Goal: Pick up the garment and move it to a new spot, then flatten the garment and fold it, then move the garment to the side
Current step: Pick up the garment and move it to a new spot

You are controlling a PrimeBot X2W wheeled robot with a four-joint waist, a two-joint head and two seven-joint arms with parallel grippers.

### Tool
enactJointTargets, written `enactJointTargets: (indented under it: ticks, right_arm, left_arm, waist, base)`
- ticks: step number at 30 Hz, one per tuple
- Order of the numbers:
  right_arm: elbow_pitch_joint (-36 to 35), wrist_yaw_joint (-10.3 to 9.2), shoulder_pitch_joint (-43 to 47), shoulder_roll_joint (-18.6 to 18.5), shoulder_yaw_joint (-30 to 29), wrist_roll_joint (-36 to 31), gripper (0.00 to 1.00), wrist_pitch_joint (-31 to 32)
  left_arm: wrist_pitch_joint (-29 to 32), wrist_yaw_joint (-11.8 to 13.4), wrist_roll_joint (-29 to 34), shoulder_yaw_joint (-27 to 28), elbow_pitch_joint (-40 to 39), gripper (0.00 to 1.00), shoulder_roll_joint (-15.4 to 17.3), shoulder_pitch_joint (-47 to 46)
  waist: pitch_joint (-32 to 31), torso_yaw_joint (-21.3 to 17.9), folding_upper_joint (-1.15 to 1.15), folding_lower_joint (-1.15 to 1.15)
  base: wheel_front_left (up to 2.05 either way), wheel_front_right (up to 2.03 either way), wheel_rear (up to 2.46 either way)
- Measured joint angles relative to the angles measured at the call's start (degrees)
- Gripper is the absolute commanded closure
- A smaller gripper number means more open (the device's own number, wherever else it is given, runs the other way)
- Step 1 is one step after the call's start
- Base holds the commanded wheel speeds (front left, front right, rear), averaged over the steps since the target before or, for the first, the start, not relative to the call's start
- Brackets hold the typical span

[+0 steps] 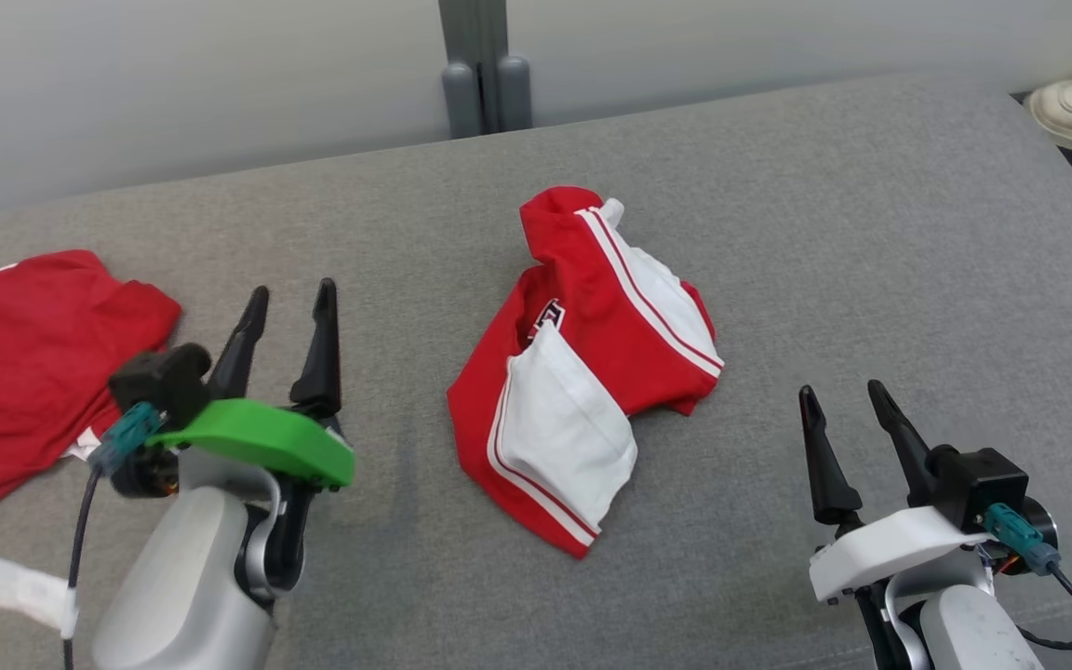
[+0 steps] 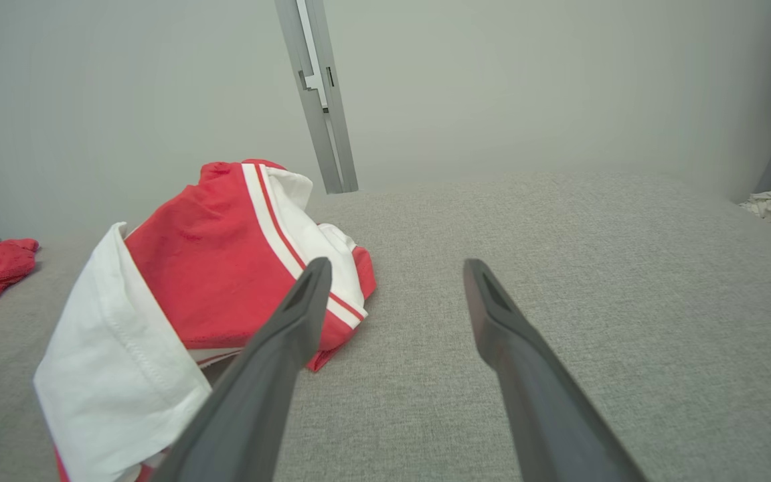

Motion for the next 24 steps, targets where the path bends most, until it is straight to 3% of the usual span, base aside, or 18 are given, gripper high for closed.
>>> enactJointTargets:
  ticks: [7, 15, 24]
  right_arm:
    - [-0.41, 0.0, 1.14, 0.01, -1.74, -0.1, 0.0, 0.68]
    - [0.18, 0.0, 2.33, 0.02, -2.43, 0.94, 0.0, 2.45]
    - [0.65, 0.0, 3.06, 0.02, -2.63, 1.61, 0.0, 2.78]
  left_arm:
    - [-0.14, -0.07, 8.7, 9.73, -11.03, 0.0, -0.54, 13.22]
    - [-0.14, -2.29, 13.39, 12.25, -11.46, 0.0, -2.14, 19.53]
    - [-0.14, -4.05, 15.88, 15.72, -11.92, 0.0, -3.66, 22.47]
  waist:
    - [-2.77, 3.68, 0.0, 0.0]
    - [-5.25, 6.62, 0.0, 0.0]
    - [-6.11, 6.98, 0.0, 0.0]
  base:
    - [0.0, 0.0, 0.0]
    - [0.0, 0.0, 0.0]
    - [0.0, 0.0, 0.0]
